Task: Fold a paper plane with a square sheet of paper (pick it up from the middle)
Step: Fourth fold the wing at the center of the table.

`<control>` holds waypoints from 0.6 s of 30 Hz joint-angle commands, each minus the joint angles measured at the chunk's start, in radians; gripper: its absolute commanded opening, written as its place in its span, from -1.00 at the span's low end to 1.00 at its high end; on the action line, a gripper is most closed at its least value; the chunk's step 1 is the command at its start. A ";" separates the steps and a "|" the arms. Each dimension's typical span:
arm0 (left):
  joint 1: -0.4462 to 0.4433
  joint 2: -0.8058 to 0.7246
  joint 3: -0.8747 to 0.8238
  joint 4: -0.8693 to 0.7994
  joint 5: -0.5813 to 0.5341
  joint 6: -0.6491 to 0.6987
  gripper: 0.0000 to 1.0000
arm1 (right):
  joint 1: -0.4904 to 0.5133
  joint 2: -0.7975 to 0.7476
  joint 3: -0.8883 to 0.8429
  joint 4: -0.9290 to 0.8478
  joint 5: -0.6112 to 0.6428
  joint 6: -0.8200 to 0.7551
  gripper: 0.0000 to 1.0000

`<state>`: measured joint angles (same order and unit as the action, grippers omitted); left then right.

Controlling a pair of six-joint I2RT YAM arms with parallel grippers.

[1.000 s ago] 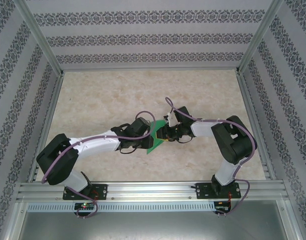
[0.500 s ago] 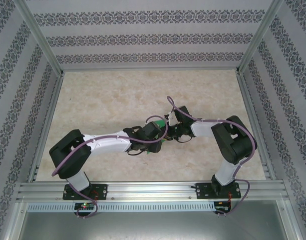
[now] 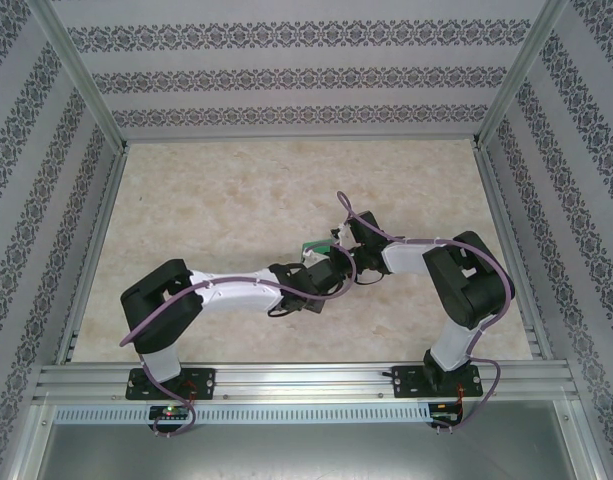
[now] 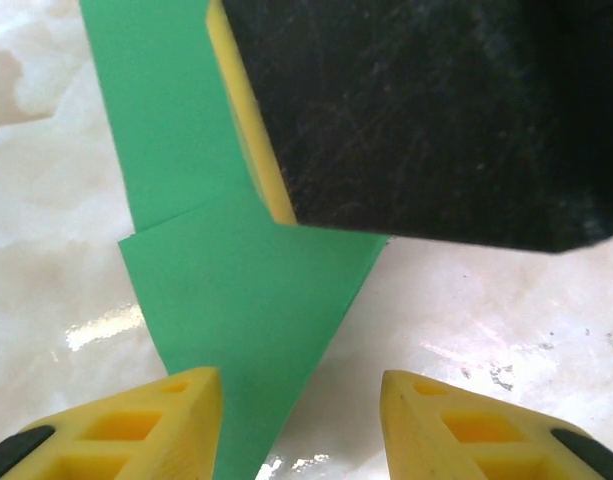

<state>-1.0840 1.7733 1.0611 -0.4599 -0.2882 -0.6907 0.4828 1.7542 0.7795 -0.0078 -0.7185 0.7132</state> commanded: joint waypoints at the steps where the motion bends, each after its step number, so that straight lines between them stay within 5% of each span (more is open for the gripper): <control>1: -0.025 0.015 0.020 -0.067 -0.098 -0.037 -0.11 | 0.000 -0.001 0.035 0.023 -0.008 0.024 -0.78; 18: -0.062 0.050 -0.005 -0.054 -0.157 -0.071 -0.28 | -0.001 -0.004 0.070 -0.025 -0.006 0.066 -0.78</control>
<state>-1.1202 1.8027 1.0607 -0.4946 -0.4305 -0.7479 0.4820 1.7542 0.8074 -0.0399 -0.7128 0.7662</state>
